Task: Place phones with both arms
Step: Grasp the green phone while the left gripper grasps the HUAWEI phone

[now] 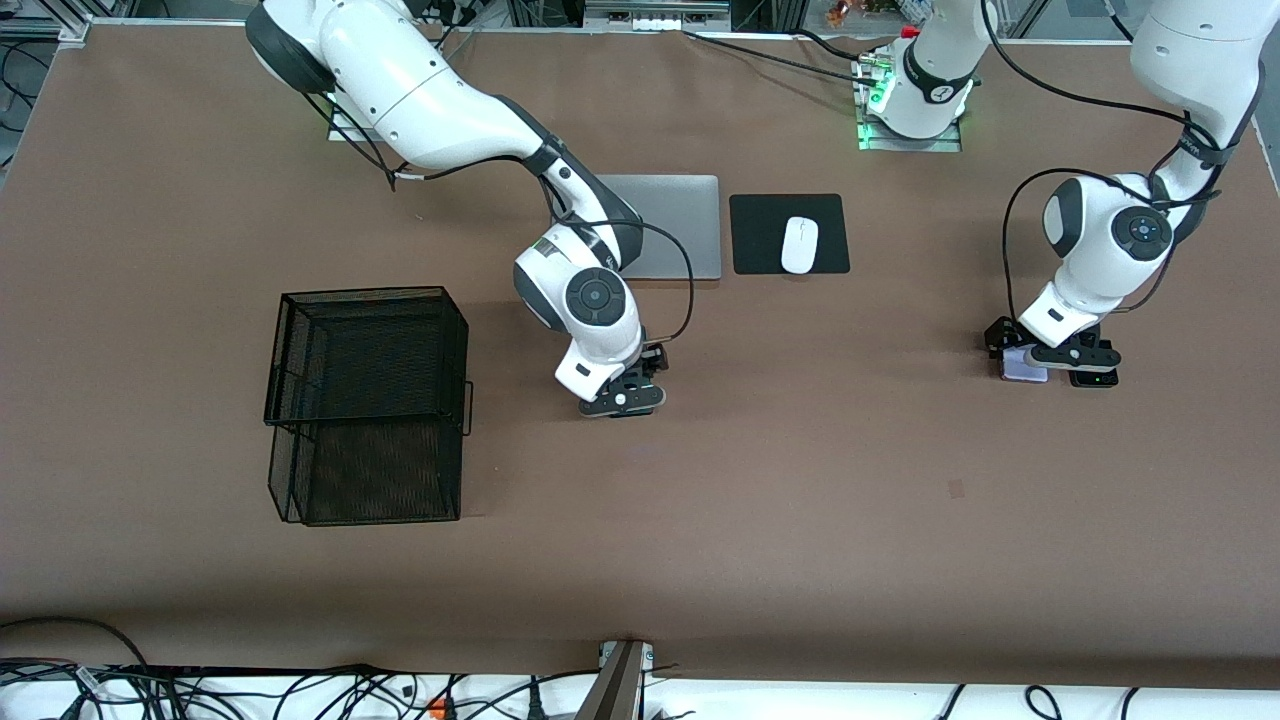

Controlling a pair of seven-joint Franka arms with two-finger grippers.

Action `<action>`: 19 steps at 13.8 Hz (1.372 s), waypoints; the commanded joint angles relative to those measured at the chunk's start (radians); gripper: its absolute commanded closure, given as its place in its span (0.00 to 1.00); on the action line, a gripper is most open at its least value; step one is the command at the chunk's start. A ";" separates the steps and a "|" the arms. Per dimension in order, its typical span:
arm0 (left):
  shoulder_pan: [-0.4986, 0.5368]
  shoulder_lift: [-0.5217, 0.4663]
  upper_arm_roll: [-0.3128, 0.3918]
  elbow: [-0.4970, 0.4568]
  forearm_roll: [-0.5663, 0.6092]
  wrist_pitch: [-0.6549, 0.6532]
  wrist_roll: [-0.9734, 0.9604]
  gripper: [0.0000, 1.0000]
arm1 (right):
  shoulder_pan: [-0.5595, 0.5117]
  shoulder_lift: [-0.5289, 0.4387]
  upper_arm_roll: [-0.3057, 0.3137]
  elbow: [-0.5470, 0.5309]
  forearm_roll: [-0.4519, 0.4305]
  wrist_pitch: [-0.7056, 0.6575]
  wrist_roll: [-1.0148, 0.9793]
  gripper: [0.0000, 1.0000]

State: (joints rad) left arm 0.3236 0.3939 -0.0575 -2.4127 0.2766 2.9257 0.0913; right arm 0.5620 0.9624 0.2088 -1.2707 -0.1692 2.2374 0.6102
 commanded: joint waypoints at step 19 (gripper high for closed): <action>0.149 0.042 -0.214 0.256 0.010 -0.318 -0.007 0.90 | 0.035 0.030 -0.003 0.013 -0.090 0.007 -0.015 0.15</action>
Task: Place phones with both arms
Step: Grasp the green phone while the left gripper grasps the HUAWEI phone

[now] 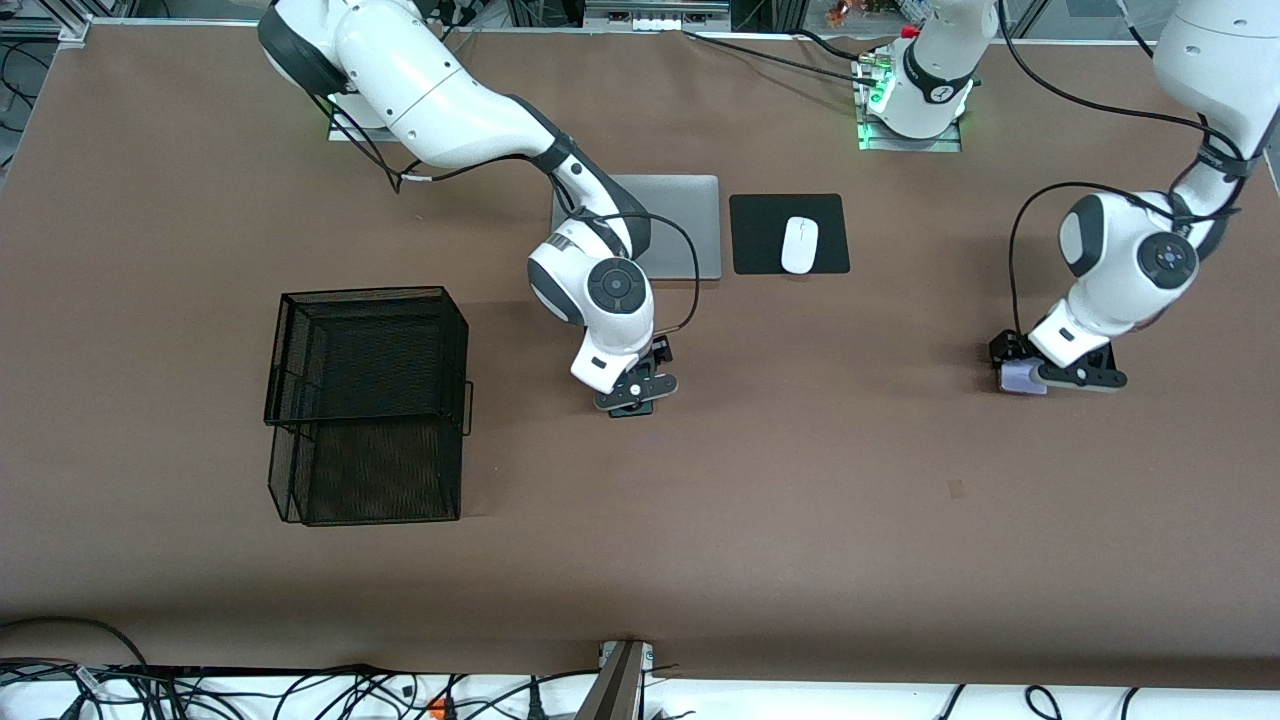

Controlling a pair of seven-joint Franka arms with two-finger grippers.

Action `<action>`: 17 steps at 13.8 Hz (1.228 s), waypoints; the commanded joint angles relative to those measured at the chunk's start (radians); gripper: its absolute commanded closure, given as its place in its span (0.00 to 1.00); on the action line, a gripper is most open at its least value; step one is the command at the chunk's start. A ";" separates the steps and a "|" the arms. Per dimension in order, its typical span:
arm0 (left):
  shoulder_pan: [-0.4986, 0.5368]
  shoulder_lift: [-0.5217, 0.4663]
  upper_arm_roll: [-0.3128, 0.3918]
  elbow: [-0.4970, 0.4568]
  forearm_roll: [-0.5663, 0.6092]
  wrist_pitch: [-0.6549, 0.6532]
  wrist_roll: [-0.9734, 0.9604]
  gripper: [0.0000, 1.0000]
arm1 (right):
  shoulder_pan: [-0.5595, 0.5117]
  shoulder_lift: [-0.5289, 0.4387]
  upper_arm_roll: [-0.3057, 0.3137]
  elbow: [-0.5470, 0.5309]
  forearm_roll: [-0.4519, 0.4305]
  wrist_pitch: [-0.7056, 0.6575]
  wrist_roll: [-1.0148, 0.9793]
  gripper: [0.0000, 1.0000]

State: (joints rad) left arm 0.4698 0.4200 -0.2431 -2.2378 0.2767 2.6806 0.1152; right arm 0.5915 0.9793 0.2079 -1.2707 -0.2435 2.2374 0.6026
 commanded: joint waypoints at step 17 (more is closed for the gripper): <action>-0.482 0.197 -0.090 0.371 0.015 -0.166 -0.839 0.91 | -0.174 -0.279 -0.067 0.016 -0.006 -0.266 0.059 1.00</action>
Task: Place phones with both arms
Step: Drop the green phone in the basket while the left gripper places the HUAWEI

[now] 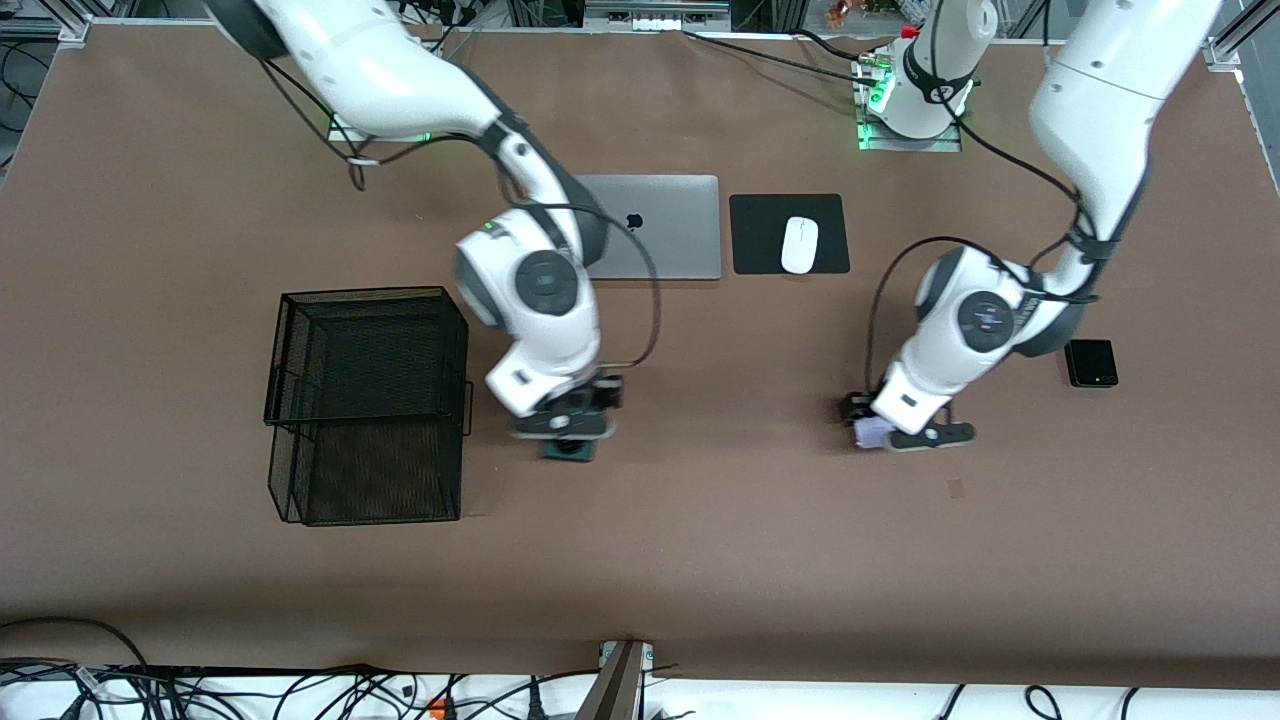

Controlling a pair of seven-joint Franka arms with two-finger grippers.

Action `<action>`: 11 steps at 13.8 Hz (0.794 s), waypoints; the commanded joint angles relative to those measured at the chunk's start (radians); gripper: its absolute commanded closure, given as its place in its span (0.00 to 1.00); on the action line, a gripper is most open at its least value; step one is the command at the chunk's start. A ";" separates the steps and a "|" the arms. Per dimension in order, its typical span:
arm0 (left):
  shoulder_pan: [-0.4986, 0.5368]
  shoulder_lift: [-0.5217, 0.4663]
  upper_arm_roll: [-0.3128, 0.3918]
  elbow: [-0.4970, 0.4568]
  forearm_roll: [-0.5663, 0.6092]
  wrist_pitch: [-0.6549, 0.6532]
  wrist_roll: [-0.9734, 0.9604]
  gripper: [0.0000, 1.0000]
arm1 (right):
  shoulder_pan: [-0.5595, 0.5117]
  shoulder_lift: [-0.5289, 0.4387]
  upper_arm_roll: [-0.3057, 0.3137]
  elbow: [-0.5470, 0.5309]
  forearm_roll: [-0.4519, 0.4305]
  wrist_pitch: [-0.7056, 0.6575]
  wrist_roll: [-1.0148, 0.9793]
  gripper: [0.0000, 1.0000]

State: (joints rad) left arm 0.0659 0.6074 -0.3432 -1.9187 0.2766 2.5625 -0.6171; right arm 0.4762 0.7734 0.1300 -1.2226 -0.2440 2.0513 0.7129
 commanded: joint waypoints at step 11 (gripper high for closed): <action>-0.628 0.218 0.147 0.446 0.021 -0.199 -0.322 0.94 | -0.326 -0.442 -0.041 -0.546 0.052 0.017 -0.497 1.00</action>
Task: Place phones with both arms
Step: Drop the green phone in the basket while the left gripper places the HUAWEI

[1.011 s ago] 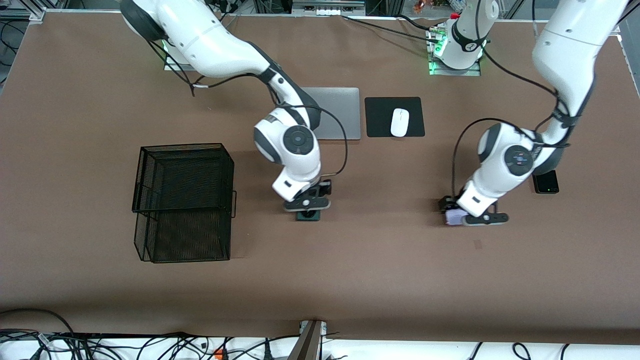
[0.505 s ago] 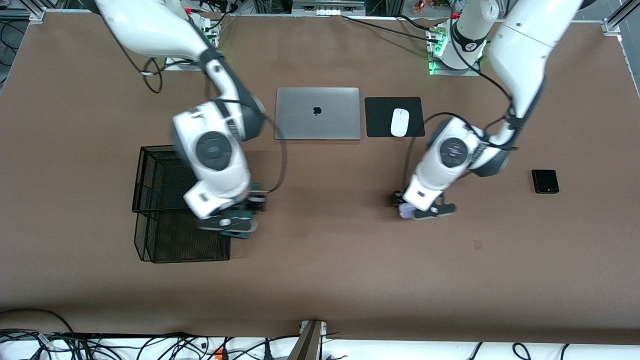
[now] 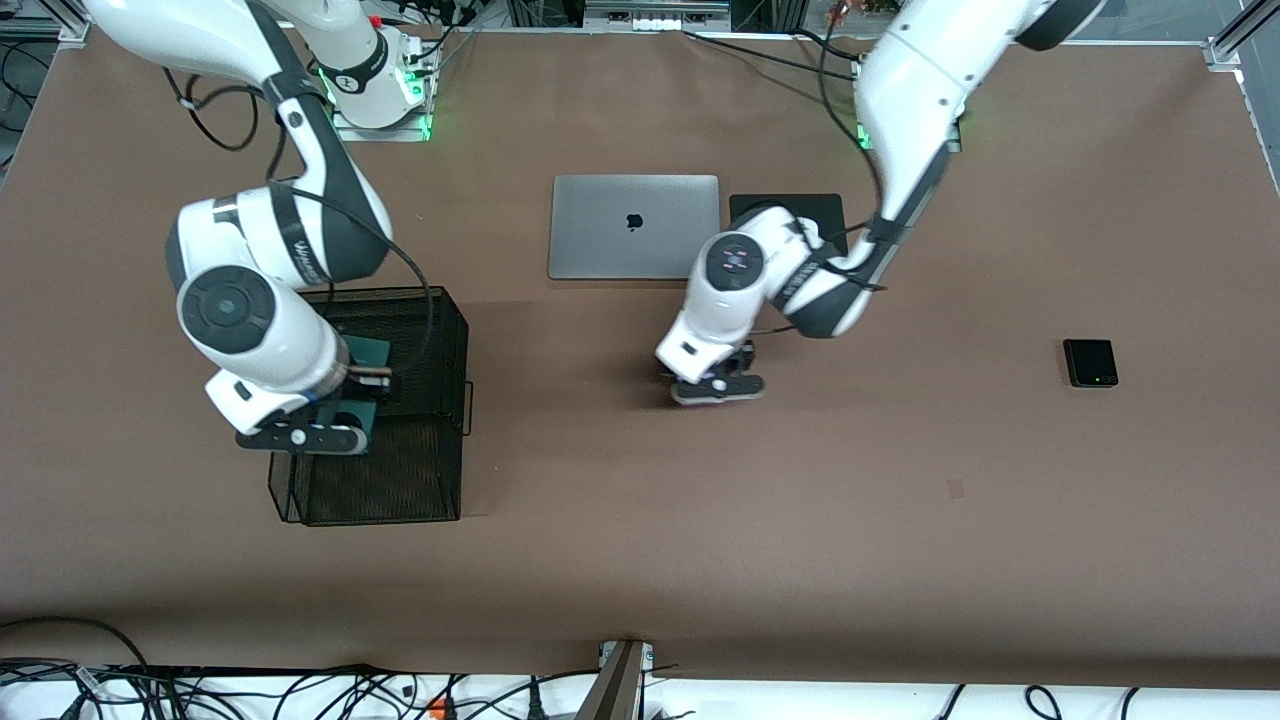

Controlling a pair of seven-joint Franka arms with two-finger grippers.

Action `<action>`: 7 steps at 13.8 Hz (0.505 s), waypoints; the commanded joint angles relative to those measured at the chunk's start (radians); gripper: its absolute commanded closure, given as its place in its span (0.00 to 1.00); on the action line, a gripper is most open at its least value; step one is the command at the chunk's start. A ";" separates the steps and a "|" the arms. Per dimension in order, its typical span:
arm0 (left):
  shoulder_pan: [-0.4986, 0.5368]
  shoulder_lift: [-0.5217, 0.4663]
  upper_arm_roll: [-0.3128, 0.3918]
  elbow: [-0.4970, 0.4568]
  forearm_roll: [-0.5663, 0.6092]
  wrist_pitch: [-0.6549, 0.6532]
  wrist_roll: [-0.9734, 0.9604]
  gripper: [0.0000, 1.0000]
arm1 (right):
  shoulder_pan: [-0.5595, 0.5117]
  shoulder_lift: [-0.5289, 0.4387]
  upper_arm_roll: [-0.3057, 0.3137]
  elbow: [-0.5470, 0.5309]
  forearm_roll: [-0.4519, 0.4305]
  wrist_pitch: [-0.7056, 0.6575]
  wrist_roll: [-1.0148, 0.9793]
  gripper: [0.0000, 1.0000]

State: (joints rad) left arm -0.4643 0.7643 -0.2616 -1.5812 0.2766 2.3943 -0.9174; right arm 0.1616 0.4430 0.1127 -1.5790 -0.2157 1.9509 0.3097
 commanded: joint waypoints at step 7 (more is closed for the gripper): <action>-0.247 0.156 0.159 0.207 0.021 -0.030 -0.089 0.92 | -0.011 -0.197 -0.082 -0.383 0.170 0.227 -0.198 1.00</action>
State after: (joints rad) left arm -0.6816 0.8899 -0.1437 -1.4311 0.2766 2.3913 -0.9934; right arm 0.1556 0.3239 0.0296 -1.8788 -0.0726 2.1529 0.1379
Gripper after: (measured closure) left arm 0.154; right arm 0.189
